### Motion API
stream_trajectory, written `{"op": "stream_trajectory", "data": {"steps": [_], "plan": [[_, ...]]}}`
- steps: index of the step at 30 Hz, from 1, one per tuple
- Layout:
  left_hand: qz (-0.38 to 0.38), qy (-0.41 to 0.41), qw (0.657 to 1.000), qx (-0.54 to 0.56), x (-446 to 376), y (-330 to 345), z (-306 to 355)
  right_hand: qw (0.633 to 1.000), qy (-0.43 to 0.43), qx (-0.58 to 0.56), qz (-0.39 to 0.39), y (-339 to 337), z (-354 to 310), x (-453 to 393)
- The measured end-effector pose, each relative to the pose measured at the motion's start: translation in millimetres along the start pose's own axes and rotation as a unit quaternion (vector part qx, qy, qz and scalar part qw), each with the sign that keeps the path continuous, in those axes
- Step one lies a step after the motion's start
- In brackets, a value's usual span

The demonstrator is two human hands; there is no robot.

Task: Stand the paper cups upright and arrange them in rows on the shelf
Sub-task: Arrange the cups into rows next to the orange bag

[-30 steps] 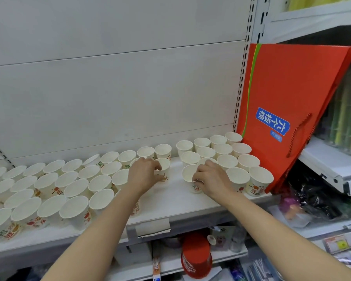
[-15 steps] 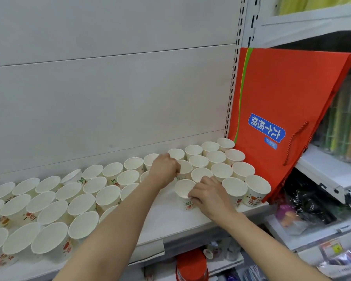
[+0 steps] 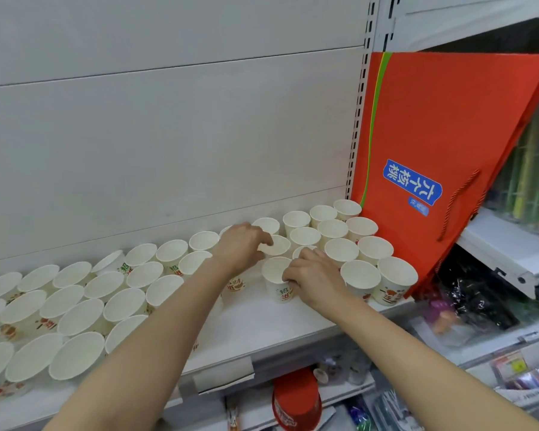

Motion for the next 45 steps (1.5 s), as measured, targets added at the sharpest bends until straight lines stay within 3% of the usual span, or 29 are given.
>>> {"op": "stream_trajectory", "data": {"steps": [3,6,9,14,19,23,27,30,32,35,41,45], "plan": [[0.039,-0.078,0.996,0.003,24.2,-7.8,-14.5,1.0,-0.009,-0.017,0.012,-4.3,2.8,0.0],[0.001,-0.144,0.99,-0.007,51.7,-1.4,-26.7,0.999,-0.009,-0.026,0.032,-7.8,6.4,6.1],[-0.07,-0.149,0.985,-0.048,67.6,9.6,-24.9,0.999,-0.017,-0.027,0.039,-11.4,6.3,12.3],[-0.019,-0.163,0.986,-0.04,72.7,9.4,-22.0,0.997,-0.021,-0.044,0.062,-19.5,4.8,15.0],[0.082,-0.09,0.992,0.024,88.8,-20.9,-10.5,0.984,-0.034,-0.13,0.116,-33.5,-7.6,19.3],[0.072,0.01,0.993,0.094,98.7,-46.5,15.7,0.964,-0.036,-0.231,0.123,-48.7,-23.7,14.0],[0.045,0.048,0.97,0.235,109.4,-51.3,26.5,0.955,-0.032,-0.284,0.077,-53.1,-27.2,20.0],[0.074,0.013,0.933,0.351,111.7,-41.8,9.4,0.952,-0.004,-0.305,0.03,-50.7,-21.3,37.1],[0.087,-0.059,0.939,0.328,104.0,-31.6,-15.4,0.953,0.009,-0.303,0.015,-50.4,-15.5,49.3],[0.04,-0.115,0.96,0.253,88.1,-20.6,-37.1,0.958,0.029,-0.286,0.008,-48.3,-10.4,64.6],[-0.058,0.043,0.98,0.188,61.9,-1.1,22.5,0.971,0.059,-0.232,-0.001,-36.2,-9.1,68.8],[-0.056,0.059,0.99,0.113,52.3,17.3,29.5,0.977,0.05,-0.207,-0.008,-19.0,-10.2,71.3]]}}
Point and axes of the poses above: each hand's wrist, its own x-axis away from the middle knuckle, its own y-axis out of the palm, z = x × y, the point moved 3 cm from there along -x, towards the middle knuckle, and after that the axes turned 11 degrees about -z, right-handed, at the moved point
